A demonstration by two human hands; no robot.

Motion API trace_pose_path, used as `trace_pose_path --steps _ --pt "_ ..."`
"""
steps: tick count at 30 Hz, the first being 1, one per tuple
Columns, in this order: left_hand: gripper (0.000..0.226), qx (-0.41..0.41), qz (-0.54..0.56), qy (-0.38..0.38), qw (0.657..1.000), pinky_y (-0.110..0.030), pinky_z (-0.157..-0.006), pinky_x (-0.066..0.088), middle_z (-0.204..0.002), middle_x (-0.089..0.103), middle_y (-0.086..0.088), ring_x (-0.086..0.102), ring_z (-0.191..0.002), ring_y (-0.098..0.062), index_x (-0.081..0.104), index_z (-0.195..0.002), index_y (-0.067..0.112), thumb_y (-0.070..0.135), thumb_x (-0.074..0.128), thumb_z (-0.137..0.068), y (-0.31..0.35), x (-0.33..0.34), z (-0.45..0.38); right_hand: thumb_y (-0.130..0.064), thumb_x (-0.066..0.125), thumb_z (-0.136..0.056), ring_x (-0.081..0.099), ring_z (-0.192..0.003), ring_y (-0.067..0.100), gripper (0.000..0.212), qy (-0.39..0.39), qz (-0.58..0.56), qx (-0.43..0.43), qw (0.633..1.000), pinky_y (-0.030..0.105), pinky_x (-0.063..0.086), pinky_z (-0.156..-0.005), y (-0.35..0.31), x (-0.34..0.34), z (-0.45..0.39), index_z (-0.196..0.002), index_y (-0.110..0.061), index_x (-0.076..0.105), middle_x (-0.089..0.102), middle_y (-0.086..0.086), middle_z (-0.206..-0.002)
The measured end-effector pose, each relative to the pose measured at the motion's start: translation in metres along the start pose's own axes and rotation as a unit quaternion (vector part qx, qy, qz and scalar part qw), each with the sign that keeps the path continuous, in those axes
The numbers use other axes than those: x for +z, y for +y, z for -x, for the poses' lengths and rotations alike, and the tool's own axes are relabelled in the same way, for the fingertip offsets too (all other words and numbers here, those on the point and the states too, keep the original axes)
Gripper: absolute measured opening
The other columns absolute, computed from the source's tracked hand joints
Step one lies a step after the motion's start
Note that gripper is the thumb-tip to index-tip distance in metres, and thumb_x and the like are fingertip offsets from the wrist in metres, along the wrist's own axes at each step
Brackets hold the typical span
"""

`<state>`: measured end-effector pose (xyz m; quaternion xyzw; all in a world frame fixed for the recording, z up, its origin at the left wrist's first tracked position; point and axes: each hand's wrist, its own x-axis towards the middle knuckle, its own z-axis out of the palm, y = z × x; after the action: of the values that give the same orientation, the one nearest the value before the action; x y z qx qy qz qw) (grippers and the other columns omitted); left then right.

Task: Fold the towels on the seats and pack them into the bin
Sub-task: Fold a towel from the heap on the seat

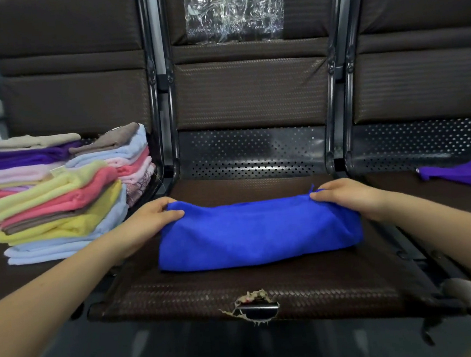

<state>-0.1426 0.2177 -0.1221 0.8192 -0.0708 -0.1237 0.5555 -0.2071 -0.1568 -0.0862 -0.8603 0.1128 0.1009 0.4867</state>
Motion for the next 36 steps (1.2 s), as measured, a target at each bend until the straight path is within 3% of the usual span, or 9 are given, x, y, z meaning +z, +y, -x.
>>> trace_pose_path --steps 4,9,15,20,25,29,31,33,36 --pt "0.005 0.024 -0.035 0.108 0.993 -0.034 -0.077 0.047 -0.089 0.065 -0.010 0.060 -0.082 -0.021 0.059 -0.089 0.015 0.012 0.059 -0.092 0.006 -0.003 -0.028 -0.026 0.061 -0.094 0.062 -0.072 0.014 0.020 0.085 0.047 -0.039 0.995 0.025 0.045 -0.059 -0.003 -0.006 -0.033 -0.087 -0.009 0.069 0.069 0.005 -0.085" --pt "0.008 -0.014 -0.126 0.181 0.975 -0.035 -0.072 0.044 -0.083 0.060 -0.009 0.059 -0.084 -0.026 0.056 -0.091 0.010 0.014 0.063 -0.089 -0.002 -0.005 -0.066 -0.024 0.063 -0.091 0.063 -0.093 0.024 0.015 0.183 0.074 -0.076 0.977 0.030 0.046 -0.076 -0.004 -0.002 -0.081 -0.099 -0.011 0.066 0.066 0.007 -0.096" --pt "0.057 -0.106 -0.318 0.102 0.937 -0.028 -0.094 0.041 -0.133 0.055 -0.013 0.054 -0.119 -0.027 0.045 -0.135 0.006 0.023 0.067 -0.085 -0.024 -0.008 -0.078 -0.038 0.067 -0.086 0.054 -0.118 0.031 0.059 0.167 0.241 0.022 0.956 0.032 0.044 -0.089 0.000 0.001 -0.099 -0.134 -0.010 0.048 0.055 0.013 -0.131" --pt "0.060 -0.084 -0.352 0.098 0.927 -0.028 -0.093 0.042 -0.128 0.057 -0.011 0.055 -0.115 -0.025 0.044 -0.136 0.008 0.026 0.066 -0.084 -0.031 -0.001 -0.074 -0.053 0.068 -0.082 0.059 -0.074 0.021 0.046 0.044 0.308 0.136 0.940 0.027 0.047 -0.058 0.006 0.004 -0.080 -0.084 -0.010 0.050 0.059 0.006 -0.084" --pt "0.056 -0.077 -0.373 0.093 0.920 -0.028 -0.094 0.042 -0.132 0.056 -0.007 0.056 -0.116 -0.023 0.046 -0.134 0.012 0.030 0.066 -0.084 -0.035 0.002 -0.061 -0.043 0.074 -0.080 0.051 -0.096 0.020 0.052 -0.006 0.246 0.175 0.953 0.028 0.044 -0.061 0.017 0.013 -0.068 -0.110 -0.014 0.044 0.048 0.003 -0.110" --pt "0.037 -0.059 -0.374 0.079 0.922 -0.024 -0.091 0.040 -0.124 0.060 -0.004 0.057 -0.111 -0.019 0.060 -0.122 0.017 0.025 0.066 -0.086 -0.031 0.007 -0.050 -0.020 0.069 -0.086 0.053 -0.074 0.017 0.027 0.025 0.047 0.146 0.988 0.024 0.040 -0.049 0.016 0.013 -0.065 -0.104 -0.009 0.054 0.055 0.006 -0.095" --pt "0.026 -0.062 -0.324 0.077 0.941 -0.022 -0.075 0.043 -0.103 0.064 -0.004 0.059 -0.088 -0.017 0.064 -0.112 0.015 0.019 0.067 -0.086 -0.029 0.009 -0.047 -0.012 0.064 -0.087 0.047 -0.063 0.018 0.010 0.071 -0.058 0.124 0.988 0.023 0.038 -0.047 0.002 0.012 -0.060 -0.089 -0.008 0.055 0.052 0.009 -0.081" --pt "0.018 -0.079 -0.237 0.085 0.964 -0.019 -0.050 0.044 -0.080 0.060 -0.003 0.055 -0.063 -0.017 0.063 -0.106 0.011 0.010 0.062 -0.088 -0.027 0.009 -0.046 -0.009 0.061 -0.089 0.041 -0.055 0.017 0.016 0.116 -0.114 0.092 0.982 0.018 0.033 -0.039 -0.017 0.016 -0.058 -0.076 -0.010 0.052 0.048 0.009 -0.070" --pt "0.012 -0.127 -0.141 0.107 0.976 -0.017 -0.038 0.041 -0.076 0.058 -0.006 0.053 -0.052 -0.016 0.057 -0.102 0.012 0.007 0.053 -0.092 -0.025 0.004 -0.045 -0.008 0.057 -0.091 0.040 -0.051 0.018 0.018 0.132 -0.140 0.039 0.981 0.018 0.031 -0.037 -0.051 0.038 -0.052 -0.075 -0.010 0.049 0.047 0.010 -0.066"
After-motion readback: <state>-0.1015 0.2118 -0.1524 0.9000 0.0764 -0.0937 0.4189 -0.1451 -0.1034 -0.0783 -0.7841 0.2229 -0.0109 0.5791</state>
